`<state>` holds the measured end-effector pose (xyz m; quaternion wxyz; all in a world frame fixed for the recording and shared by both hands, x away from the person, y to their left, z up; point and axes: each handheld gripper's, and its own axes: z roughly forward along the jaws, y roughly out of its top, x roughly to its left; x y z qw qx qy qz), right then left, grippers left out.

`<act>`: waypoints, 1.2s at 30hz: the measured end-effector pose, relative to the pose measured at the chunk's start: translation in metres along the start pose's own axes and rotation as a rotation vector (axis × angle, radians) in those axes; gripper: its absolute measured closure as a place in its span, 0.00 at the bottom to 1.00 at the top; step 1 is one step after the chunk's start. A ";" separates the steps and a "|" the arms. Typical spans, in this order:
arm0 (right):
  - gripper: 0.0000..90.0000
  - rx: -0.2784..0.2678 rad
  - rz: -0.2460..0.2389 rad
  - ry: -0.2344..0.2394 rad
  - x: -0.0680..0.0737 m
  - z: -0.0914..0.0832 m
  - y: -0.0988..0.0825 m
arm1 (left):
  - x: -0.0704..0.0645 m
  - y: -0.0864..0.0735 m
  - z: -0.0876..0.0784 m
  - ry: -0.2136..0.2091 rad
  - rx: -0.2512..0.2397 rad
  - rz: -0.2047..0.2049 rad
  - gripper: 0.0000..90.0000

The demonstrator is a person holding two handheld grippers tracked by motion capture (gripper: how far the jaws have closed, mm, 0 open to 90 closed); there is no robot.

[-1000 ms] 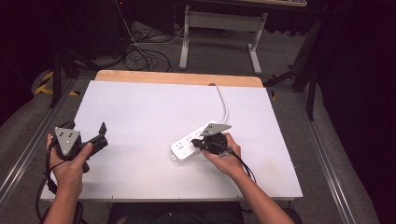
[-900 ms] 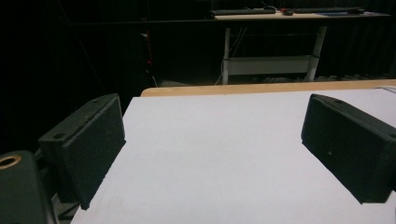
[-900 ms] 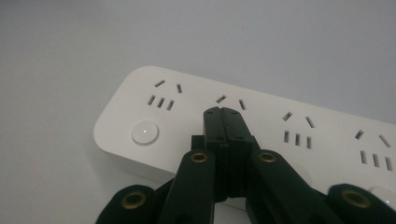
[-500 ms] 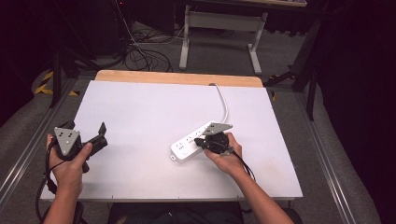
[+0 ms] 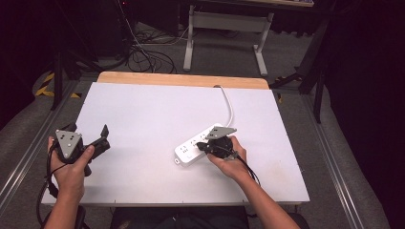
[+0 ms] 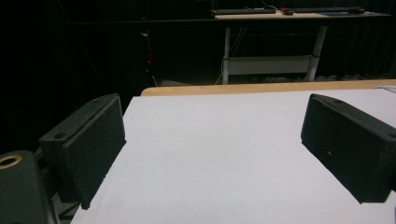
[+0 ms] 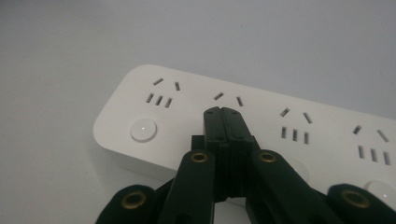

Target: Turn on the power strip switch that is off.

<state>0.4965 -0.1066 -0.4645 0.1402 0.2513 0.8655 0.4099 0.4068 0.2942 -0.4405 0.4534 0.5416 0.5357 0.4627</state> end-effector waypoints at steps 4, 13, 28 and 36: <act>1.00 0.003 0.021 0.016 0.001 0.001 -0.001 | 0.000 0.000 0.000 0.001 -0.001 0.002 0.08; 1.00 0.004 0.037 -0.012 0.005 0.003 -0.001 | -0.001 0.000 -0.001 -0.002 0.001 -0.004 0.08; 1.00 0.016 0.044 -0.009 0.004 0.004 -0.001 | 0.000 -0.001 -0.003 0.005 0.000 -0.004 0.08; 1.00 0.017 0.030 -0.017 0.005 0.004 0.000 | -0.001 -0.001 -0.002 0.003 0.003 0.002 0.08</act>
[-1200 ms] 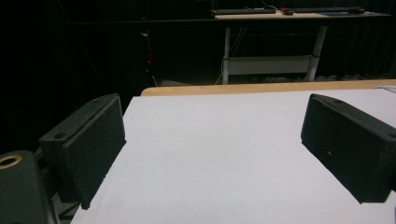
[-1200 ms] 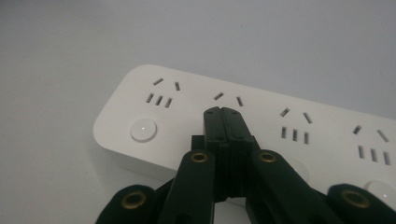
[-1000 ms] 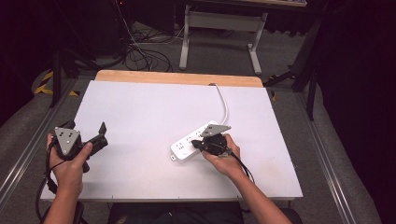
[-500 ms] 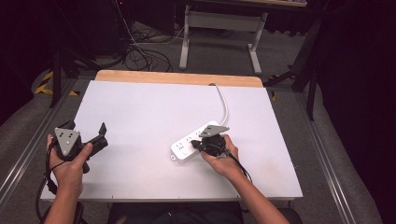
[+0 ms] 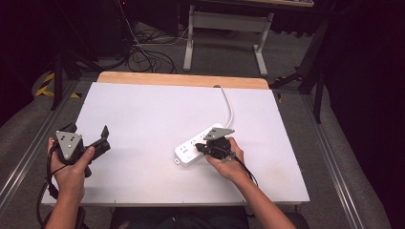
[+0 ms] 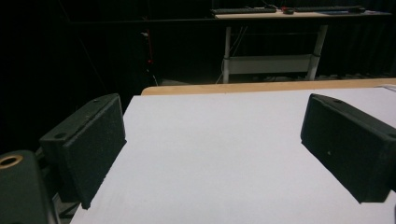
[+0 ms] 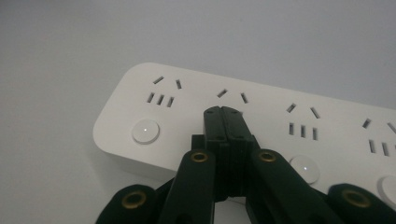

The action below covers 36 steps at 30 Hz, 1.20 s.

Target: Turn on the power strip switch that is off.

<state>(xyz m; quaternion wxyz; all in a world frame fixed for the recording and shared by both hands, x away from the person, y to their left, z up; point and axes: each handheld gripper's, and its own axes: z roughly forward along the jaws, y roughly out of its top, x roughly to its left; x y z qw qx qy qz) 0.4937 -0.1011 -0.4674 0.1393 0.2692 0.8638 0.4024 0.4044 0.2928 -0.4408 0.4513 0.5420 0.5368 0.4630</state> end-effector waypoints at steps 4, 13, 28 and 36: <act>1.00 0.002 -0.003 -0.002 0.000 0.000 0.000 | 0.000 0.000 0.000 0.000 0.000 0.001 0.08; 1.00 0.003 -0.002 -0.010 0.001 0.000 0.000 | 0.000 0.000 -0.001 -0.004 -0.004 -0.001 0.08; 1.00 0.004 0.001 -0.003 0.000 0.000 0.001 | 0.002 -0.001 -0.004 0.006 -0.005 -0.006 0.08; 1.00 0.008 -0.020 -0.022 0.003 0.000 0.002 | 0.002 -0.001 -0.004 0.005 -0.004 -0.003 0.08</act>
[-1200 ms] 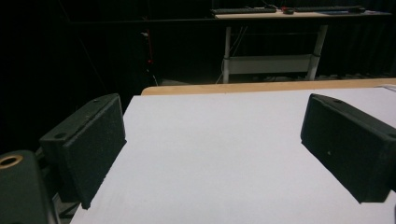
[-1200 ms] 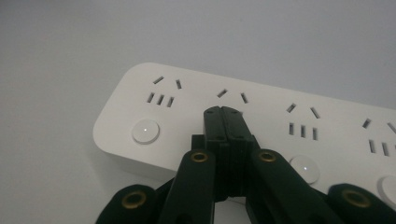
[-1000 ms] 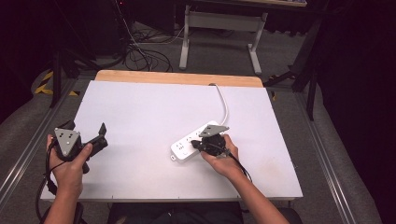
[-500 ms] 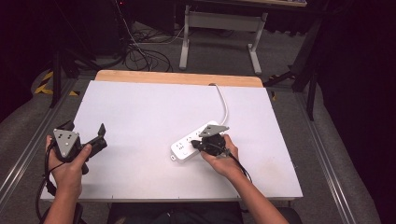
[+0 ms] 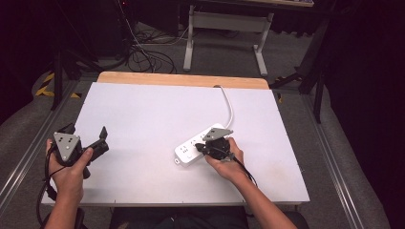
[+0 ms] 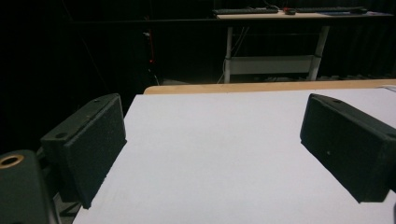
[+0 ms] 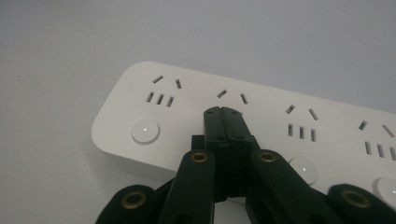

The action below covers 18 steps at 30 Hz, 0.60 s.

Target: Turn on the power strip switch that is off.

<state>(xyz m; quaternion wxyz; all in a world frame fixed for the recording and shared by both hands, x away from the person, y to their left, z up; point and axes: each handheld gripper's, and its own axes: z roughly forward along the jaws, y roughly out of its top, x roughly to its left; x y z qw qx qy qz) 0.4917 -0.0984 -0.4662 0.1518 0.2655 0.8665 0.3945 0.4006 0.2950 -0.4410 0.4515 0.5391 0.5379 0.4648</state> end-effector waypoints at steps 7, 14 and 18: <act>1.00 -0.010 0.002 -0.008 0.001 -0.001 0.000 | 0.001 0.000 0.001 0.000 0.005 0.002 0.08; 1.00 -0.011 0.013 -0.001 0.000 -0.001 0.000 | 0.001 0.000 0.001 0.000 0.002 0.002 0.09; 1.00 -0.045 -0.008 -0.015 -0.001 -0.005 0.000 | 0.001 0.000 0.001 -0.003 0.001 -0.001 0.09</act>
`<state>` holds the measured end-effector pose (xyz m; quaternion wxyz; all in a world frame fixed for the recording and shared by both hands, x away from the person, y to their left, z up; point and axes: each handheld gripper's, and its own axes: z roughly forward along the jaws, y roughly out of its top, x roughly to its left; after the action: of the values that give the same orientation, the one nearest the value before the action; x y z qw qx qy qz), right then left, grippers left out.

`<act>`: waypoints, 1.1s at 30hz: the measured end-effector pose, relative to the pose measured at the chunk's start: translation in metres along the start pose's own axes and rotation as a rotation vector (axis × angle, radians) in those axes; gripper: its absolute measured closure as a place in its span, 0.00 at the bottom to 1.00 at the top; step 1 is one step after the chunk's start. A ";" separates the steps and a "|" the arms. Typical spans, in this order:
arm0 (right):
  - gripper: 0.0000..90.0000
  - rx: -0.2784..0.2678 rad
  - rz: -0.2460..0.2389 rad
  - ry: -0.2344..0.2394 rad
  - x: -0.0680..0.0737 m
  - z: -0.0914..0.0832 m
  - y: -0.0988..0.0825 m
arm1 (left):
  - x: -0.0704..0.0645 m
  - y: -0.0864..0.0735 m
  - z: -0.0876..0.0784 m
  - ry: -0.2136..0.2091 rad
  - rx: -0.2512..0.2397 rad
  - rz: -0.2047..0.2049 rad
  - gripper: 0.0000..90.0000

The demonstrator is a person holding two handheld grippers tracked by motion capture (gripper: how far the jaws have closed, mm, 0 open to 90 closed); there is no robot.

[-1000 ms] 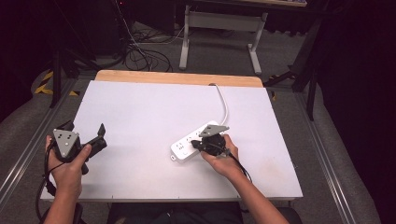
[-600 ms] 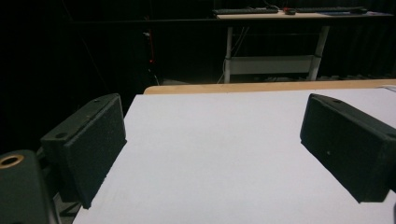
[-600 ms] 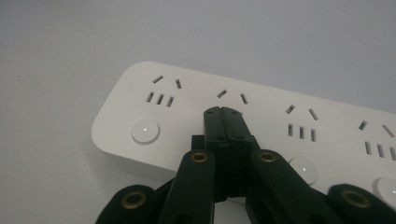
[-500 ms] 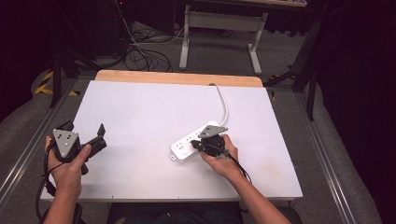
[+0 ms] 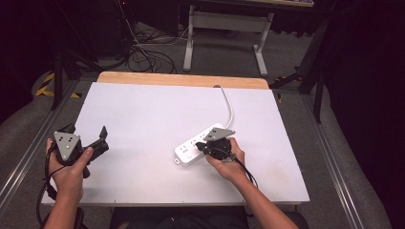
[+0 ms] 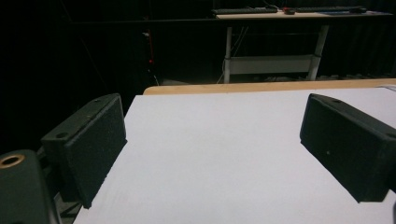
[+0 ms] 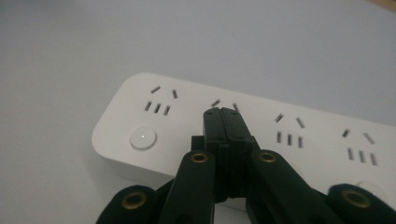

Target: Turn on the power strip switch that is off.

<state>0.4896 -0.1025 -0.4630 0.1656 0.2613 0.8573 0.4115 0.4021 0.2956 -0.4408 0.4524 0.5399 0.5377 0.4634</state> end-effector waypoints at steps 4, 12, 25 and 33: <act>1.00 -0.094 0.032 -0.005 -0.007 -0.011 0.001 | 0.000 0.000 0.001 -0.002 0.005 0.007 0.09; 1.00 -0.195 0.052 -0.014 -0.016 -0.027 0.002 | 0.000 0.001 0.002 -0.010 -0.002 0.001 0.09; 1.00 -0.399 0.121 -0.048 -0.035 -0.074 -0.007 | -0.001 0.001 0.003 -0.009 -0.004 0.007 0.09; 1.00 -0.455 0.172 -0.093 -0.051 -0.097 -0.019 | -0.002 0.001 0.005 -0.008 -0.003 0.006 0.09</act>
<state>0.4762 -0.2020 -0.4162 0.2239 0.3080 0.7086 0.5940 0.4074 0.2939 -0.4406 0.4539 0.5427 0.5335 0.4635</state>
